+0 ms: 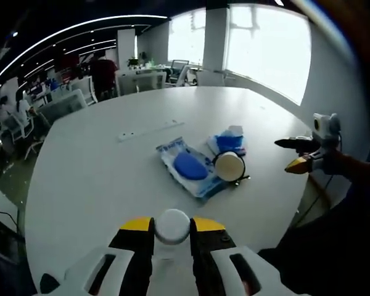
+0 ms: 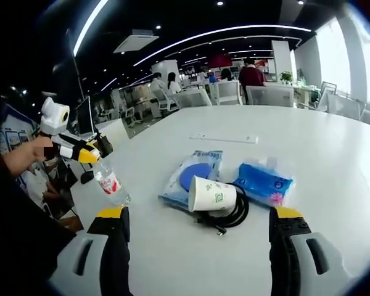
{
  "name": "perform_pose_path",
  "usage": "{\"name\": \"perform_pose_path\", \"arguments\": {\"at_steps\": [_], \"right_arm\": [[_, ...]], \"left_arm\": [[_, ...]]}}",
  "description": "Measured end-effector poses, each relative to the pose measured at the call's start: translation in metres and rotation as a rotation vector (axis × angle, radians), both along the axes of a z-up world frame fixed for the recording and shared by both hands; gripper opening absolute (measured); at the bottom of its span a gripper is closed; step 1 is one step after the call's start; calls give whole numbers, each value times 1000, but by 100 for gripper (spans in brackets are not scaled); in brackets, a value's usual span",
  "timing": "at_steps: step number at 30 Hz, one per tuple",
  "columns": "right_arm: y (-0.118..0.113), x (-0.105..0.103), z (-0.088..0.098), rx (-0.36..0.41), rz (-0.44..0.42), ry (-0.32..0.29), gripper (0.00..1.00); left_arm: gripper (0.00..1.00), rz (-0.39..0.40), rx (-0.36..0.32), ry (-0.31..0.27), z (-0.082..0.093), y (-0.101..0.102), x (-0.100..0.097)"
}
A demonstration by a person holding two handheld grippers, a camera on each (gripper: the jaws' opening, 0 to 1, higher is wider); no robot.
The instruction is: Arrange the tabletop items into an orderly group along one side of the table until the central work area is clear of visible clutter.
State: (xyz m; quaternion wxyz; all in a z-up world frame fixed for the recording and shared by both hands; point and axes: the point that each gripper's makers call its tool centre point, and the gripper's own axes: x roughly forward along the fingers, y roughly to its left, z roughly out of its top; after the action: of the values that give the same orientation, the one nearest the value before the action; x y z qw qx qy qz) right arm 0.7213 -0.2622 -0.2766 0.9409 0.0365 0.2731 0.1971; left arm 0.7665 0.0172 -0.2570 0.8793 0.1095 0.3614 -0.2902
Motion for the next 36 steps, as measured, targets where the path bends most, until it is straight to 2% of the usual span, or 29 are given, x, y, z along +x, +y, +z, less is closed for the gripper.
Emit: {"name": "perform_pose_path", "arguments": {"at_steps": [9,17,23,30,36], "right_arm": [[-3,-1,-1,0,1,0,90],[-6,-1,0,3,-7,-2,90],[-3,1,1,3,2,-4,90],[-3,2,1,-5,12,-2,90],[-5,1,0,-4,7,1,89]], "left_arm": [[21,5,14,-2,0,0,0],[23,84,-14,19,6,0,2],[25,126,-29,37,0,3,1],[22,130,-18,40,-7,1,4],[21,136,-5,31,-6,1,3]]}}
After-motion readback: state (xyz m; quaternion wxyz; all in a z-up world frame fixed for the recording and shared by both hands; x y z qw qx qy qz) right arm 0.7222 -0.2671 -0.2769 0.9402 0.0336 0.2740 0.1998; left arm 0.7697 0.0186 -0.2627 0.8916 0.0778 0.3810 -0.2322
